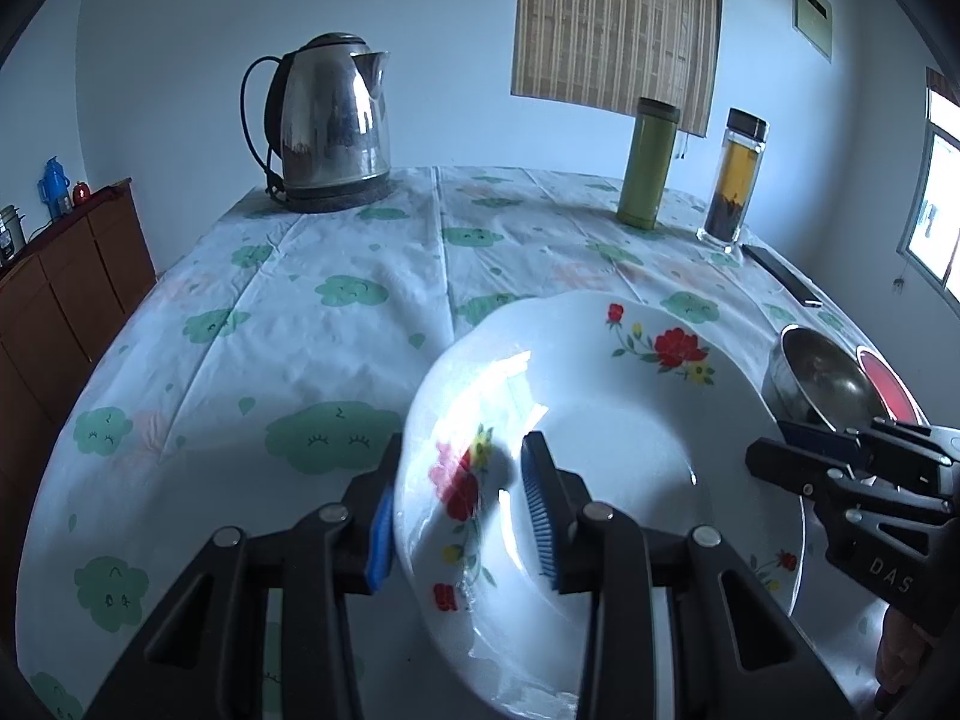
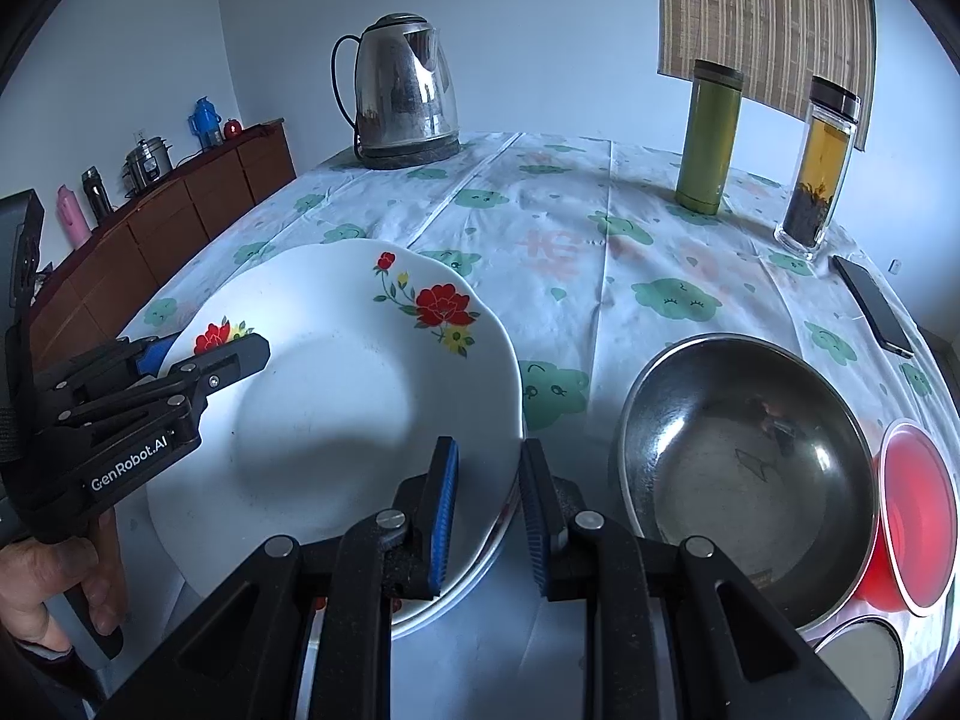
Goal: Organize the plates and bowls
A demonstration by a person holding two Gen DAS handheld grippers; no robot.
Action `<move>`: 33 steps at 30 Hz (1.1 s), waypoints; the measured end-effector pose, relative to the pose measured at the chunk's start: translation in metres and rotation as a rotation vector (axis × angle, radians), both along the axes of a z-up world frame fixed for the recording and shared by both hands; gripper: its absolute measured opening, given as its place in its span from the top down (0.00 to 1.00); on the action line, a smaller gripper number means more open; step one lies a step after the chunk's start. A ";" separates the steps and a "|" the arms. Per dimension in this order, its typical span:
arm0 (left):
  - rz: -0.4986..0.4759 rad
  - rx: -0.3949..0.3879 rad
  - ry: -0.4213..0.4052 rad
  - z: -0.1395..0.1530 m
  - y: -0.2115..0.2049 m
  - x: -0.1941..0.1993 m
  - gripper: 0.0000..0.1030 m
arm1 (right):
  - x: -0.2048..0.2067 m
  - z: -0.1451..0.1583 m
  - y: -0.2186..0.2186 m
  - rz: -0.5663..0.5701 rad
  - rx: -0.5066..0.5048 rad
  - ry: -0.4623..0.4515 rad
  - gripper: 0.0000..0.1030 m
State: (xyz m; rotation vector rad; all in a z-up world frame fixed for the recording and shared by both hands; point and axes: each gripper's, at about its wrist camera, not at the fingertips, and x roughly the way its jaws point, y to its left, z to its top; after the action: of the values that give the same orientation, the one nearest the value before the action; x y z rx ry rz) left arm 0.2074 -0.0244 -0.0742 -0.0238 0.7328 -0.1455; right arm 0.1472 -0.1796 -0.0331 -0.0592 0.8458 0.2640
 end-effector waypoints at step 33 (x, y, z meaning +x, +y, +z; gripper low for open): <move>-0.024 0.000 0.032 -0.011 0.001 0.000 0.63 | -0.001 0.002 0.000 0.011 0.065 -0.034 0.61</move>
State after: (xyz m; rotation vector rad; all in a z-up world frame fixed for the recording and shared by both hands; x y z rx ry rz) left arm 0.2077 -0.0231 -0.0852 -0.0171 0.7648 -0.1680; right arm 0.1457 -0.1795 -0.0307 -0.0080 0.8027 0.3003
